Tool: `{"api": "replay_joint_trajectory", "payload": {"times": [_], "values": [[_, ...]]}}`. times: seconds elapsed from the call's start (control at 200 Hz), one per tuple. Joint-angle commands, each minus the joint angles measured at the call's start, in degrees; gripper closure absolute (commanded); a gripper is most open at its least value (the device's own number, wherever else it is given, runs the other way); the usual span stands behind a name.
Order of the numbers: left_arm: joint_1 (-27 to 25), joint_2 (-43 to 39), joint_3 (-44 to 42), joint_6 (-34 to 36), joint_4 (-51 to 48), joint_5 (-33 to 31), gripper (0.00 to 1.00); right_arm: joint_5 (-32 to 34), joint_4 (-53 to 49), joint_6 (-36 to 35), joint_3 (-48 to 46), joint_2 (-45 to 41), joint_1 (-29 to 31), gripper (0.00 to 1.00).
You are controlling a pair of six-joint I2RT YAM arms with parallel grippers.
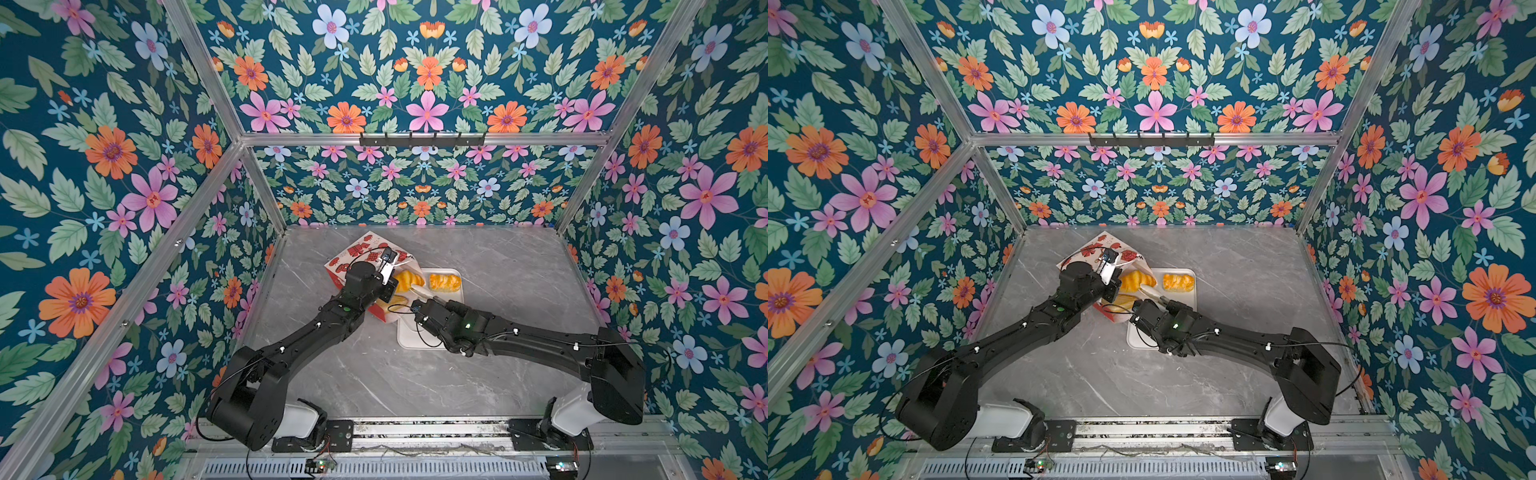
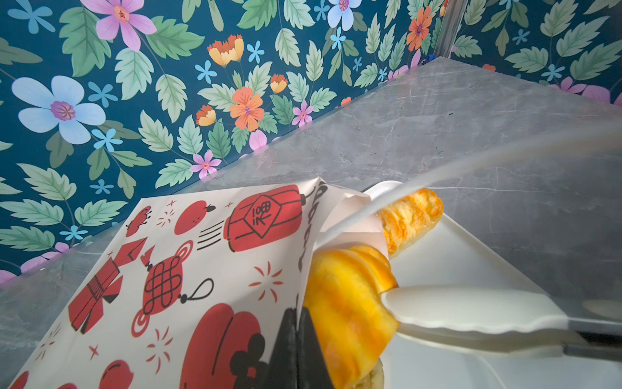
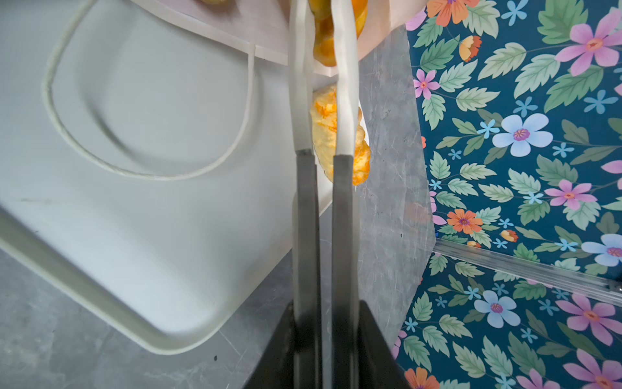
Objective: Take the fake bread out of the paper bag
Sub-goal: 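Pull the second bread out of the bag toward the tray with the tongs, then release the second bread onto the white tray with the right gripper's tongs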
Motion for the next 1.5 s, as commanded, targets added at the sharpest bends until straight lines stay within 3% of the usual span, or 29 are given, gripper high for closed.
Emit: {"api": "replay_joint_trajectory", "payload": {"times": [0.0, 0.375, 0.73, 1.33, 1.495], "values": [[0.0, 0.1, 0.3, -0.6, 1.5, -1.7, 1.00, 2.0, -4.5, 4.8, 0.0, -1.7, 0.1, 0.77], [0.2, 0.9, 0.3, -1.3, 2.1, -5.2, 1.00, 1.0, -16.7, 14.7, -0.7, -9.0, 2.0, 0.77], [3.1, -0.3, -0.9, -2.9, 2.2, -5.8, 1.00, -1.6, -26.2, 23.6, -1.5, -10.5, 4.0, 0.77], [9.8, -4.4, -4.7, -4.0, 3.7, -2.5, 1.00, -4.9, -30.9, 30.2, 0.8, 0.4, 4.2, 0.75], [10.1, -4.4, -5.0, -4.2, 4.1, -1.9, 1.00, -6.7, -32.2, 32.1, 1.3, 2.8, 4.2, 0.70]]}}
